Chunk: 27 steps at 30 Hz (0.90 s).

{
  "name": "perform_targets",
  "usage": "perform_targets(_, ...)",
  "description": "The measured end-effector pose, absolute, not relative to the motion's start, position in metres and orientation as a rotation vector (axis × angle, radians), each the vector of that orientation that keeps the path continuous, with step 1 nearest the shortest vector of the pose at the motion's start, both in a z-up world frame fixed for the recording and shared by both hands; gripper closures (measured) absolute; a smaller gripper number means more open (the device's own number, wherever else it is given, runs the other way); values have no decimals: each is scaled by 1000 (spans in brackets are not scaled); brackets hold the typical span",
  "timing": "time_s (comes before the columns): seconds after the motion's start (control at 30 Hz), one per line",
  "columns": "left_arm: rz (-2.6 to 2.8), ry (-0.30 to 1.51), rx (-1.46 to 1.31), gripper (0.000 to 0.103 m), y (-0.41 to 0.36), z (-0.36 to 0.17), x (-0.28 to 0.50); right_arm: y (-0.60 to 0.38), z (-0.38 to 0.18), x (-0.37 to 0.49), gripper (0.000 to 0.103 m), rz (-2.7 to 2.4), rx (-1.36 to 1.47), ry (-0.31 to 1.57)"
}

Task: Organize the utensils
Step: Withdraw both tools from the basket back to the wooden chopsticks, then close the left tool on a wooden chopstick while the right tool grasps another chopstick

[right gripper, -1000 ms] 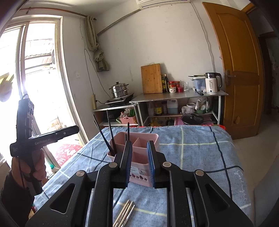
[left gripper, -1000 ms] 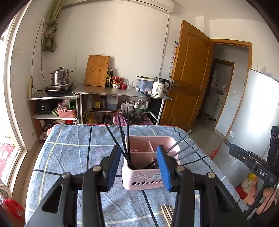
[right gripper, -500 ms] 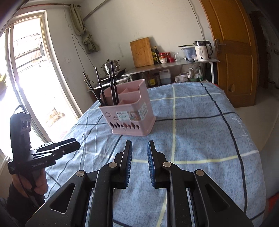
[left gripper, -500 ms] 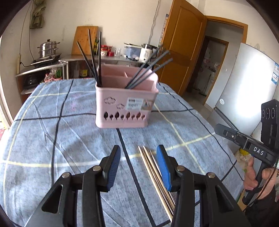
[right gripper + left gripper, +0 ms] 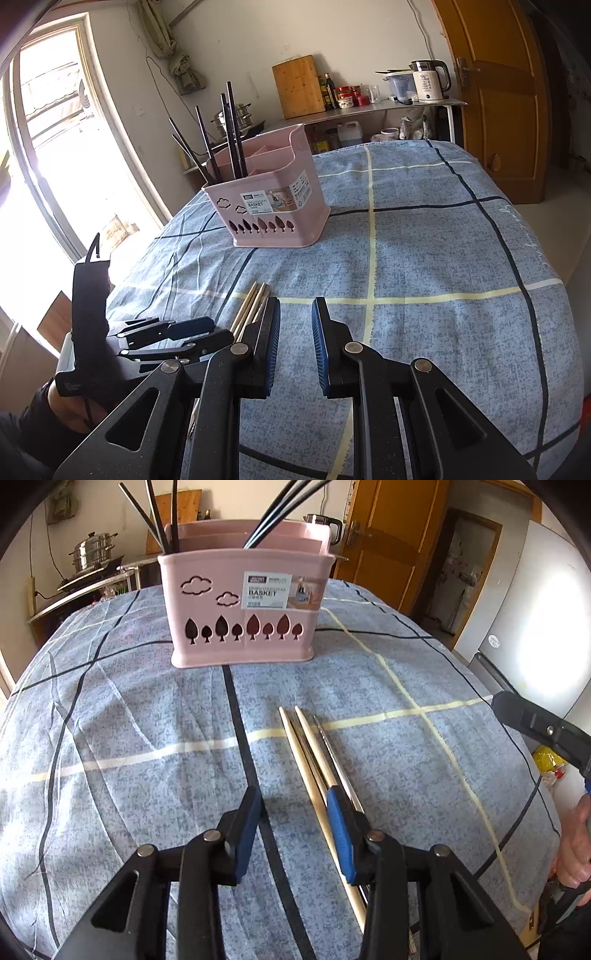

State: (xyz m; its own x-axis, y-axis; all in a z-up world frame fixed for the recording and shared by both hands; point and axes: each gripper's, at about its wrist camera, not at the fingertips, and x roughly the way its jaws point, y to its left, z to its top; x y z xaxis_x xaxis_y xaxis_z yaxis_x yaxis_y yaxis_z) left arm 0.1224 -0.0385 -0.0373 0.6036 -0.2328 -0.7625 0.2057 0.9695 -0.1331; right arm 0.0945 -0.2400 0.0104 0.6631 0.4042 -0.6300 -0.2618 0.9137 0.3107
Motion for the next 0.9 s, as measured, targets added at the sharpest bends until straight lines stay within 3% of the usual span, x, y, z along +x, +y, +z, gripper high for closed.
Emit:
perform_targets(0.63, -212, 880, 51, 70, -52, -38, 120, -221, 4, 101, 85, 406, 187, 782)
perform_targets(0.7, -209, 878, 51, 74, -51, -37, 119, -221, 5, 101, 85, 406, 185, 783)
perform_targets(0.8, -219, 881, 48, 96, -47, -37, 116, -219, 4, 101, 85, 407, 181, 789)
perform_targets(0.9, -200, 877, 64, 97, -39, -37, 111, -215, 4, 102, 85, 414, 177, 794)
